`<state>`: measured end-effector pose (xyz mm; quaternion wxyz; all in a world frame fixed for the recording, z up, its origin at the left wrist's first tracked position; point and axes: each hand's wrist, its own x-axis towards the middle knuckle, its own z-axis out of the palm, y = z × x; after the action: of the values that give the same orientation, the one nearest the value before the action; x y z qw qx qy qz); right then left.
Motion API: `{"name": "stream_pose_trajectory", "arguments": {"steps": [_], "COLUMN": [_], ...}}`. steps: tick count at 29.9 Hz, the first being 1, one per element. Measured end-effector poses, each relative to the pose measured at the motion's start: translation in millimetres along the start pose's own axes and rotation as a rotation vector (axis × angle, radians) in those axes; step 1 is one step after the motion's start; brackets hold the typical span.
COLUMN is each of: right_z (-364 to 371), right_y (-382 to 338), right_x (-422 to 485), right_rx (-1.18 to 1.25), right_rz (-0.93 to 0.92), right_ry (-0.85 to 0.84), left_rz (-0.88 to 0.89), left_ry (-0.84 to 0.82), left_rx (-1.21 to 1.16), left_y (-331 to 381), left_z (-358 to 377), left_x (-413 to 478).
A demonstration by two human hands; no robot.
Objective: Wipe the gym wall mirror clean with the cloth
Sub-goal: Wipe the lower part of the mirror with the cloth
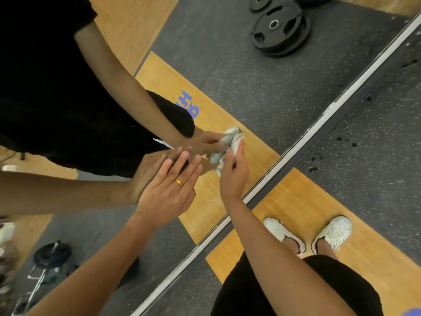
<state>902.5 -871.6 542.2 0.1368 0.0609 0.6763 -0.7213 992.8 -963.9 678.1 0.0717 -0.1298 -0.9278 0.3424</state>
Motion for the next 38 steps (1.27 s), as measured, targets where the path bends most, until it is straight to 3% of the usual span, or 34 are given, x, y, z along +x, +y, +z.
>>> {"name": "stream_pose_trajectory", "arguments": {"steps": [2,5,12,21,26,33,38], "right_z": [3,7,2,12,1,-3,-11], "right_y": [-12,-16,-10,-15,0,-25,1], "right_x": [-20,-21,50,62,91,74,99], "right_rx": [0.027,0.035,0.03,-0.125,-0.099,-0.123,-0.15], "right_rz": [-0.114,-0.174,0.066,-0.313,-0.076,-0.371,-0.195], "right_ry": [-0.08,-0.045,0.215,0.307,0.338,0.173,0.24], "left_rz": [0.02,0.031,0.001,-0.007,0.003,0.01,-0.015], "left_ry": [0.012,0.018,0.042,0.078,0.06,0.055,0.029], "left_rx": [0.001,-0.024,-0.08,-0.106,-0.151,-0.168,-0.218], "left_y": [-1,-3,0,2,0,-1,0], "left_z": [0,0,2,2,0,-1,-5], "left_x": [-1,1,0,-2,-1,1,2]}}
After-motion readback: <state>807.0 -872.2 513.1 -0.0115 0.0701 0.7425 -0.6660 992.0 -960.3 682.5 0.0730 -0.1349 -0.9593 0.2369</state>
